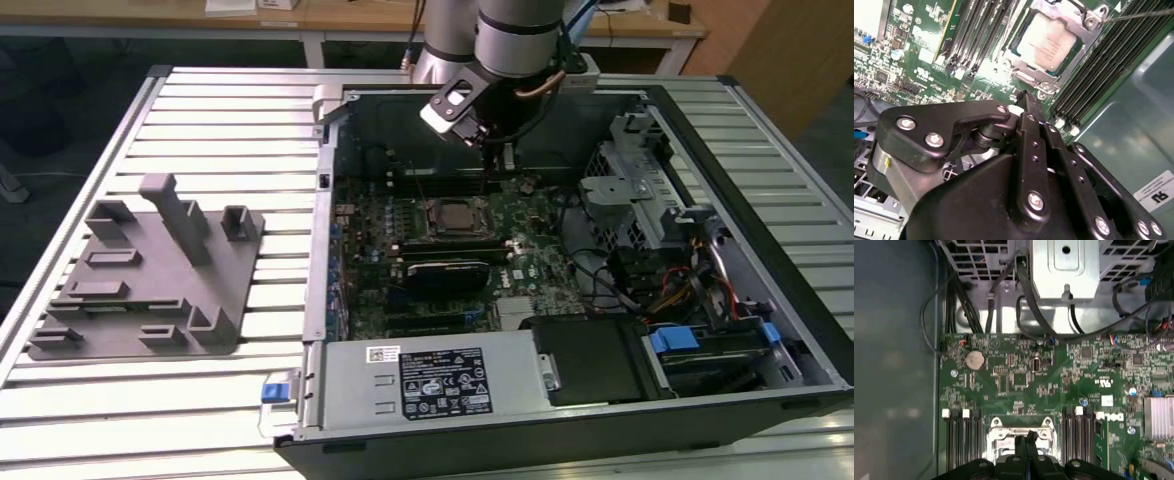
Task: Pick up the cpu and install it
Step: 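Close the cpu cover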
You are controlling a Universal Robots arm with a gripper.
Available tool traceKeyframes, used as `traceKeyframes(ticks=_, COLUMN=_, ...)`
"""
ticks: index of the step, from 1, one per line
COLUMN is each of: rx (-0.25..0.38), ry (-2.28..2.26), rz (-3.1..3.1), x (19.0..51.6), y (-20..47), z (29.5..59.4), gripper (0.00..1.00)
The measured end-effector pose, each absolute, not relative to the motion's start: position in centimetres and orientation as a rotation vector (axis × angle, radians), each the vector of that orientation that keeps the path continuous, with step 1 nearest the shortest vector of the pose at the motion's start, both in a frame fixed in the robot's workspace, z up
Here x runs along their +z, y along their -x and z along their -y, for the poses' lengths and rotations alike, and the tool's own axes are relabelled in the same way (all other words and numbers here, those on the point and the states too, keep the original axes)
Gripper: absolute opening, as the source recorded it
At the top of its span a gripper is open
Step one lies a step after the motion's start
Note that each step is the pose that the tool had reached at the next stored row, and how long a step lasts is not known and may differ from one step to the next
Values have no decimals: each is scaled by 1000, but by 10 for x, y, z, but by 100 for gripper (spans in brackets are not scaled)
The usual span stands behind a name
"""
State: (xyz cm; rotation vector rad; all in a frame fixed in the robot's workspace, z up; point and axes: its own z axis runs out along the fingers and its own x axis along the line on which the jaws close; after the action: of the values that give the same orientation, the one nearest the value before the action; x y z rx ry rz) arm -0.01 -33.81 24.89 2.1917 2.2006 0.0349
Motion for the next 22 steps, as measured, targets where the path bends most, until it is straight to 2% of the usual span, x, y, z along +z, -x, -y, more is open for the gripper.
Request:
traceKeyframes(ticks=6, rx=35, ry=-2192, rz=-2201, x=249, y=0, z=338, gripper=11)
traceKeyframes(ticks=13, rx=-8, ry=-2209, rz=-2218, x=247, y=0, z=338, gripper=11)
traceKeyframes(ticks=22, rx=-16, ry=-2213, rz=-2222, x=247, y=2, z=338, gripper=11)
